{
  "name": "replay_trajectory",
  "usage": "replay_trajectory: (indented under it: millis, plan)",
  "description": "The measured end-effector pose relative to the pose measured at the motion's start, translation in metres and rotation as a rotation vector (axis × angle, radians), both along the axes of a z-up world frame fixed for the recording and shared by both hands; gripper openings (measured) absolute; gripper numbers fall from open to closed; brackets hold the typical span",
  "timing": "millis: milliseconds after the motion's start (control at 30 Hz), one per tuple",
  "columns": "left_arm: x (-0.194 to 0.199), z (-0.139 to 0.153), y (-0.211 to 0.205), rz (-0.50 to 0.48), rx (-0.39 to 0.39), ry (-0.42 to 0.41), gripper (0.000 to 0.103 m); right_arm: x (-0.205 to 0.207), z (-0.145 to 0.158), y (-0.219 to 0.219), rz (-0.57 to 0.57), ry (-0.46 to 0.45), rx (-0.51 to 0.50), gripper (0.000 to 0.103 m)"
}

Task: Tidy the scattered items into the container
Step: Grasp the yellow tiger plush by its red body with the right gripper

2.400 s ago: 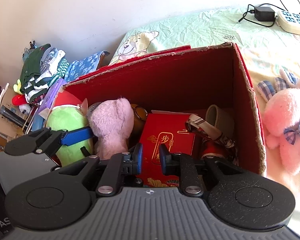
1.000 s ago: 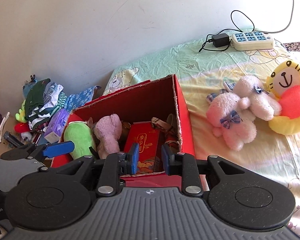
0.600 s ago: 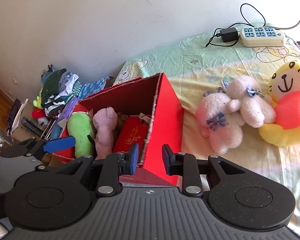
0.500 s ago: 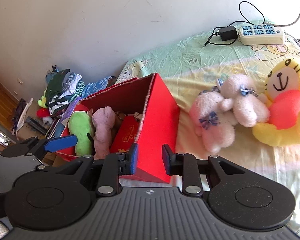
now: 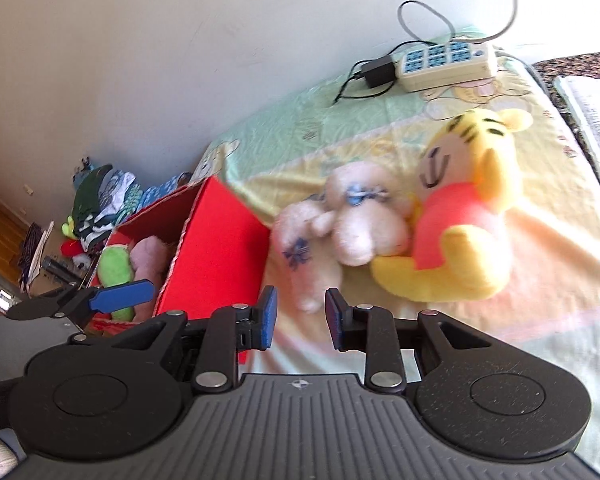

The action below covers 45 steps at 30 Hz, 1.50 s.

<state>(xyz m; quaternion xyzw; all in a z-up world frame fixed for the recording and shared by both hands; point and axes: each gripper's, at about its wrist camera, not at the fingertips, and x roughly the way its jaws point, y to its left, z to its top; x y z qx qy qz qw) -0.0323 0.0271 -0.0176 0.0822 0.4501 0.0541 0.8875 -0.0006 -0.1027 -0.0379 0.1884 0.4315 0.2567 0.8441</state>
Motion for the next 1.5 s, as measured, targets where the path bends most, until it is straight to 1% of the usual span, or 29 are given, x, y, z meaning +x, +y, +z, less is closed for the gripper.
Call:
replay_trajectory:
  millis: [67, 167, 300, 400, 433, 467, 567, 600, 700, 733, 767, 900, 933, 967, 1067, 1167, 1200, 1233, 1267, 1400, 1500]
  plan:
    - [0.008, -0.006, -0.01, -0.023, -0.02, 0.017, 0.099, 0.0, -0.001, -0.013, -0.038, 0.002, -0.013, 0.03]
    - [0.021, -0.014, -0.023, -0.06, -0.07, 0.035, 0.099, 0.004, -0.002, -0.032, -0.083, 0.005, -0.042, 0.03]
    - [0.037, -0.026, -0.039, -0.102, -0.105, 0.073, 0.099, 0.011, -0.003, -0.054, -0.149, -0.005, -0.085, 0.03]
    - [0.047, -0.032, -0.048, -0.128, -0.118, 0.093, 0.099, 0.02, -0.007, -0.068, -0.188, 0.012, -0.088, 0.031]
    - [0.05, -0.035, -0.05, -0.137, -0.123, 0.1, 0.099, 0.022, -0.009, -0.071, -0.199, 0.016, -0.09, 0.032]
    - [0.054, -0.037, -0.052, -0.146, -0.132, 0.108, 0.099, 0.025, -0.01, -0.075, -0.21, 0.021, -0.091, 0.037]
    - [0.062, -0.043, -0.058, -0.179, -0.172, 0.126, 0.099, 0.037, -0.015, -0.083, -0.239, 0.046, -0.067, 0.038]
    - [0.064, -0.046, -0.061, -0.189, -0.172, 0.131, 0.099, 0.042, -0.016, -0.085, -0.243, 0.055, -0.057, 0.038]
    - [0.073, -0.052, -0.067, -0.22, -0.161, 0.134, 0.099, 0.056, -0.018, -0.085, -0.245, 0.067, -0.052, 0.042]
    - [0.076, -0.054, -0.068, -0.229, -0.163, 0.136, 0.099, 0.062, -0.02, -0.085, -0.242, 0.073, -0.053, 0.047]
    - [0.08, -0.057, -0.07, -0.239, -0.171, 0.141, 0.099, 0.068, -0.022, -0.084, -0.24, 0.081, -0.055, 0.049]
    - [0.096, -0.068, -0.074, -0.277, -0.197, 0.169, 0.1, 0.089, -0.033, -0.084, -0.232, 0.115, -0.045, 0.049]
    - [0.1, -0.07, -0.075, -0.289, -0.212, 0.174, 0.1, 0.094, -0.036, -0.084, -0.23, 0.127, -0.044, 0.05]
    - [0.104, -0.072, -0.076, -0.3, -0.221, 0.177, 0.101, 0.099, -0.04, -0.084, -0.229, 0.136, -0.047, 0.053]
    - [0.114, -0.079, -0.08, -0.328, -0.244, 0.188, 0.103, 0.112, -0.049, -0.083, -0.226, 0.154, -0.061, 0.053]
    - [0.12, -0.086, -0.081, -0.34, -0.256, 0.186, 0.102, 0.123, -0.058, -0.085, -0.221, 0.18, -0.048, 0.055]
    - [0.122, -0.089, -0.08, -0.342, -0.265, 0.192, 0.102, 0.125, -0.062, -0.086, -0.219, 0.189, -0.038, 0.057]
    - [0.124, -0.092, -0.078, -0.338, -0.277, 0.2, 0.102, 0.127, -0.065, -0.087, -0.217, 0.198, -0.025, 0.064]
    - [0.126, -0.095, -0.077, -0.334, -0.287, 0.207, 0.102, 0.129, -0.069, -0.089, -0.218, 0.211, -0.016, 0.067]
    - [0.133, -0.104, -0.07, -0.307, -0.331, 0.229, 0.103, 0.137, -0.083, -0.089, -0.187, 0.262, 0.057, 0.067]
    - [0.137, -0.109, -0.066, -0.286, -0.361, 0.239, 0.103, 0.141, -0.09, -0.09, -0.172, 0.298, 0.118, 0.063]
